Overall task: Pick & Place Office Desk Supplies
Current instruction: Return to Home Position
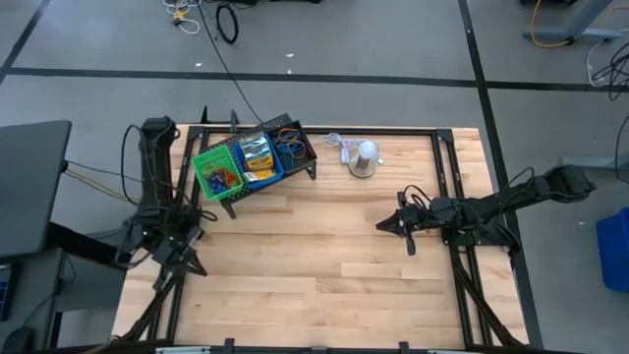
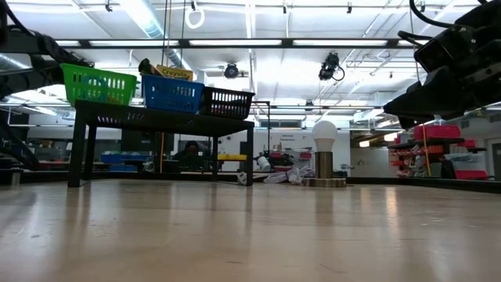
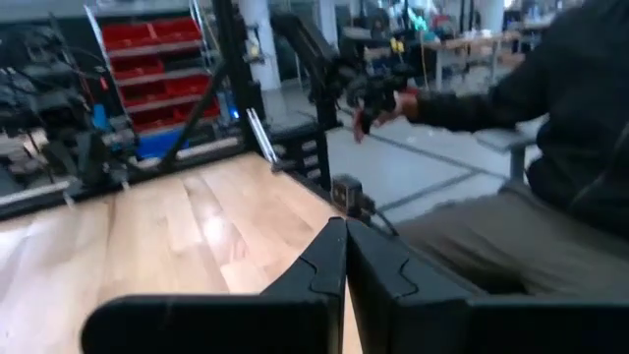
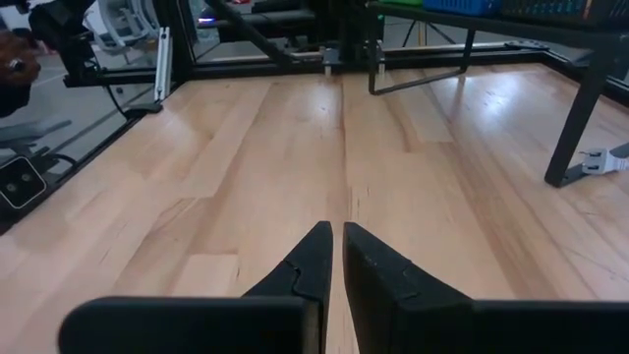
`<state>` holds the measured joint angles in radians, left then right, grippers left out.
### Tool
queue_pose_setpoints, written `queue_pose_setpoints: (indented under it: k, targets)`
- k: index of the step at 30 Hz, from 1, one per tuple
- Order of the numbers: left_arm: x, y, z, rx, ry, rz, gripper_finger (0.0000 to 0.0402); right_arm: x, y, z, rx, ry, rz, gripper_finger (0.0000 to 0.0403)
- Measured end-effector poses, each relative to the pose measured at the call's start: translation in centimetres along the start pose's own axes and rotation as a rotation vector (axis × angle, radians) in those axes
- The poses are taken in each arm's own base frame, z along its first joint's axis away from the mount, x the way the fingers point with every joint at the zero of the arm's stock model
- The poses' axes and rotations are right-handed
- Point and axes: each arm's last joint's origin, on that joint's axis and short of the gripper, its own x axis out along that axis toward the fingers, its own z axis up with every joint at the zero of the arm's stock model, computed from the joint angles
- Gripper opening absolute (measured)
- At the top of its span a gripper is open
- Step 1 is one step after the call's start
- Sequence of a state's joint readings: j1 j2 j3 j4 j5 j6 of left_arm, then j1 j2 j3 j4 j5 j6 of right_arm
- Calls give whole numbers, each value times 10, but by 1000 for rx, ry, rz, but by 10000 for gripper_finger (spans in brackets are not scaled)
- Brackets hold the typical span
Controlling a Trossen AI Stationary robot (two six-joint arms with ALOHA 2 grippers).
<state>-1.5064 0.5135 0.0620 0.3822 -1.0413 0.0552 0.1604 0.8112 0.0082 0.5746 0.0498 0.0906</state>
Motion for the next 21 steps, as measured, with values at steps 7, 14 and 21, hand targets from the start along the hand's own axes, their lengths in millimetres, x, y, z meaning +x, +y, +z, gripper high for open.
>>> queue_pose_setpoints:
  k: [7,14,21]
  targets:
    - [2,-3,-2,-32,8,-128,12,0,0,0,32,-2,0,34]
    - [13,2,3,-37,-31,-191,12,0,0,0,33,-2,0,34]
    - [33,28,5,18,-57,-12,12,0,0,0,34,-2,0,34]
